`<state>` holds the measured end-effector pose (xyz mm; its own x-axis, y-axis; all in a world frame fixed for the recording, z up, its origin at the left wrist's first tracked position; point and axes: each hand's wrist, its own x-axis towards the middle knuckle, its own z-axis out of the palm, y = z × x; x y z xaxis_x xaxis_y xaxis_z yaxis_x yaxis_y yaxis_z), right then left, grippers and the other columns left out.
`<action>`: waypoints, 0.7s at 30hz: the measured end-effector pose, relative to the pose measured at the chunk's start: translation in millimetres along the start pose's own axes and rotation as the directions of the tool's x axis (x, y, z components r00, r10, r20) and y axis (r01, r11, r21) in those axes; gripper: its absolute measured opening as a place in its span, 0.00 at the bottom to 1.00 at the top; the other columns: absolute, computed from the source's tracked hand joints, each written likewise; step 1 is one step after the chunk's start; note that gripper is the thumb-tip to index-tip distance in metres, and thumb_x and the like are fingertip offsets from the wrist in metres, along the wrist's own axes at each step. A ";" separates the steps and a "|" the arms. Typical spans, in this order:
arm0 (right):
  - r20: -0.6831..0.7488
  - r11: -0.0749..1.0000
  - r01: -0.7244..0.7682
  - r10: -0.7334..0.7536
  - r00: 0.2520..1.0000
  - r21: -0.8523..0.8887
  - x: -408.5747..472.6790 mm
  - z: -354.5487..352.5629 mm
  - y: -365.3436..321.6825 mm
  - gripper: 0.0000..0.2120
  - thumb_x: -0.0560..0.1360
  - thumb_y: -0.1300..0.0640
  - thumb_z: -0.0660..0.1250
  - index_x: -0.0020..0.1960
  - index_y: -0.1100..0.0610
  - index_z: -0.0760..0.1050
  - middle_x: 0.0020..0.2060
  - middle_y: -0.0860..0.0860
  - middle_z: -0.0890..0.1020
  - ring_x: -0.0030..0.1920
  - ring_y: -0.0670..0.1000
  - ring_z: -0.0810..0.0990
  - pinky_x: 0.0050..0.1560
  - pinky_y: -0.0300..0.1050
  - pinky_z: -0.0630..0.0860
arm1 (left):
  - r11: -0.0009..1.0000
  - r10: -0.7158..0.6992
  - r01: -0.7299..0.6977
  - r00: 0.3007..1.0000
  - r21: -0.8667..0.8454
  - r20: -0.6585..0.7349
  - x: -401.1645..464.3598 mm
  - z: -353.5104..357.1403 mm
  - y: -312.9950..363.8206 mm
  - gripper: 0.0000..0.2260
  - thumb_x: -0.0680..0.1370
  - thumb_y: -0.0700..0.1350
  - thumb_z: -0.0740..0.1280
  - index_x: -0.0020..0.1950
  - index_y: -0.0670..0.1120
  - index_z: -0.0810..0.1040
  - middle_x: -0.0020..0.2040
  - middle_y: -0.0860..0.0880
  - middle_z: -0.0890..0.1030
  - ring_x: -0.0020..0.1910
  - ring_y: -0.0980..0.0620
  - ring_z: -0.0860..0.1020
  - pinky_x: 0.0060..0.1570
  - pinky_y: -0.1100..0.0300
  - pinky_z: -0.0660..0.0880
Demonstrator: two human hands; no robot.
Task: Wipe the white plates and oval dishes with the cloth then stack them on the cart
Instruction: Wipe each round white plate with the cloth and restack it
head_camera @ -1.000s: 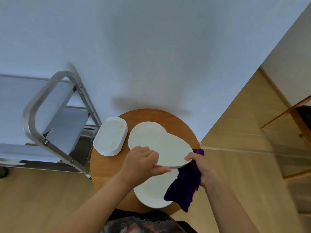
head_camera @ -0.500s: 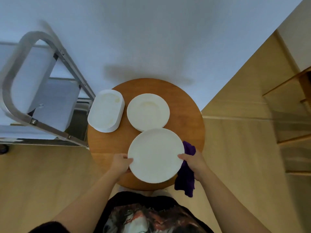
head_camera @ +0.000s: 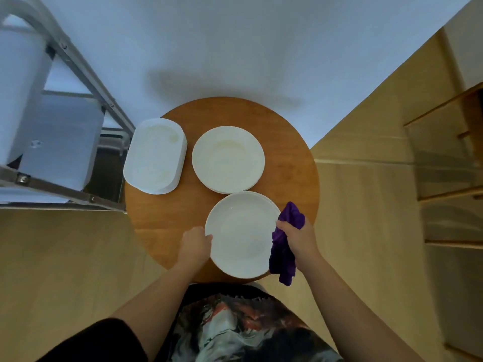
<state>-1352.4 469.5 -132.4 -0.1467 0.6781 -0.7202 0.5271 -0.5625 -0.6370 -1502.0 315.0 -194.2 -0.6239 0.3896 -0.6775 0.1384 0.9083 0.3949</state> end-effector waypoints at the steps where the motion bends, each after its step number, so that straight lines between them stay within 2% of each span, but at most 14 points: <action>1: 0.002 1.000 -0.004 0.004 1.000 0.007 0.0 2.4 -0.6 0.14 0.72 0.59 0.70 0.55 0.52 0.72 0.43 0.52 0.80 0.43 0.52 0.79 0.42 0.47 0.75 | 0.994 0.031 -0.033 0.999 0.102 0.028 3.2 -2.4 2.4 0.10 0.81 0.46 0.61 0.45 0.42 0.76 0.39 0.48 0.77 0.39 0.50 0.76 0.36 0.60 0.72; 3: -0.003 1.000 -0.009 0.010 1.000 0.020 0.5 7.2 -2.2 0.14 0.72 0.59 0.70 0.54 0.50 0.71 0.42 0.49 0.79 0.41 0.49 0.78 0.36 0.42 0.72 | 0.955 0.071 -0.082 0.996 0.286 0.047 9.9 -7.9 6.3 0.13 0.81 0.51 0.58 0.44 0.45 0.75 0.37 0.50 0.75 0.37 0.52 0.76 0.35 0.61 0.71; 5: -0.002 1.000 -0.011 0.011 1.000 0.019 1.4 11.9 -4.1 0.12 0.72 0.59 0.70 0.50 0.48 0.70 0.42 0.48 0.78 0.41 0.48 0.77 0.36 0.41 0.71 | 0.926 0.081 -0.094 0.995 0.367 0.051 17.0 -12.3 8.2 0.17 0.81 0.55 0.57 0.41 0.46 0.75 0.34 0.51 0.74 0.34 0.54 0.75 0.32 0.63 0.70; 7: 0.014 1.000 -0.007 0.007 1.000 0.022 1.2 15.8 -8.1 0.12 0.71 0.59 0.71 0.47 0.46 0.71 0.42 0.48 0.79 0.42 0.49 0.77 0.37 0.42 0.72 | 0.952 0.052 -0.057 0.998 0.299 0.027 26.5 -17.1 9.9 0.19 0.80 0.59 0.56 0.40 0.46 0.75 0.34 0.51 0.75 0.33 0.55 0.74 0.32 0.63 0.71; 9: 0.024 0.999 -0.008 0.007 1.000 0.049 1.9 19.1 -13.3 0.11 0.71 0.59 0.71 0.48 0.47 0.72 0.42 0.50 0.80 0.42 0.51 0.79 0.37 0.44 0.73 | 0.992 -0.006 0.011 0.999 0.129 -0.039 43.4 -27.4 12.4 0.20 0.80 0.59 0.56 0.40 0.45 0.74 0.37 0.49 0.77 0.34 0.54 0.74 0.35 0.61 0.71; 12: 0.040 0.994 0.000 -0.004 0.999 0.107 4.2 27.4 -21.8 0.11 0.70 0.60 0.71 0.48 0.48 0.74 0.38 0.49 0.82 0.38 0.50 0.81 0.35 0.43 0.75 | 0.990 -0.072 0.061 0.994 -0.126 -0.077 75.9 -45.2 18.2 0.20 0.81 0.55 0.56 0.48 0.39 0.76 0.41 0.46 0.76 0.40 0.50 0.74 0.40 0.58 0.70; 13: 0.043 0.992 -0.001 -0.005 0.999 0.124 5.1 30.8 -24.0 0.11 0.70 0.60 0.71 0.47 0.47 0.74 0.36 0.48 0.83 0.36 0.49 0.82 0.34 0.42 0.76 | 0.985 -0.073 0.063 0.995 -0.158 -0.061 85.6 -49.9 22.5 0.20 0.81 0.55 0.56 0.49 0.38 0.76 0.42 0.45 0.76 0.41 0.48 0.75 0.40 0.58 0.69; 15: 0.051 0.990 -0.009 0.002 0.999 0.140 7.0 37.7 -27.3 0.11 0.70 0.59 0.71 0.47 0.47 0.74 0.31 0.45 0.83 0.31 0.45 0.82 0.33 0.42 0.76 | 0.983 -0.056 0.052 0.998 -0.178 -0.017 104.1 -55.1 31.9 0.20 0.81 0.55 0.57 0.46 0.39 0.76 0.41 0.44 0.79 0.42 0.46 0.77 0.40 0.57 0.69; 19: 0.037 0.983 -0.049 0.043 0.998 0.179 7.9 48.8 -29.5 0.10 0.70 0.58 0.72 0.47 0.48 0.75 0.30 0.44 0.83 0.31 0.46 0.82 0.33 0.43 0.77 | 0.976 -0.102 0.109 0.994 -0.187 0.047 126.9 -59.6 49.2 0.23 0.80 0.57 0.59 0.36 0.41 0.75 0.31 0.46 0.78 0.30 0.50 0.77 0.35 0.60 0.70; 21: 0.023 0.982 -0.069 0.066 0.998 0.178 6.8 53.7 -29.2 0.10 0.69 0.57 0.72 0.47 0.47 0.75 0.30 0.45 0.83 0.35 0.50 0.83 0.36 0.46 0.78 | 0.968 -0.145 0.159 0.986 -0.193 0.087 131.8 -60.4 50.5 0.23 0.79 0.56 0.60 0.34 0.40 0.75 0.28 0.46 0.77 0.26 0.50 0.75 0.31 0.59 0.70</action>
<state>-1413.7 465.1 -133.5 -0.1311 0.6286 -0.7666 0.3787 -0.6829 -0.6247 -1623.8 403.0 -226.0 -0.5683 0.2659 -0.7787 -0.1136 0.9120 0.3943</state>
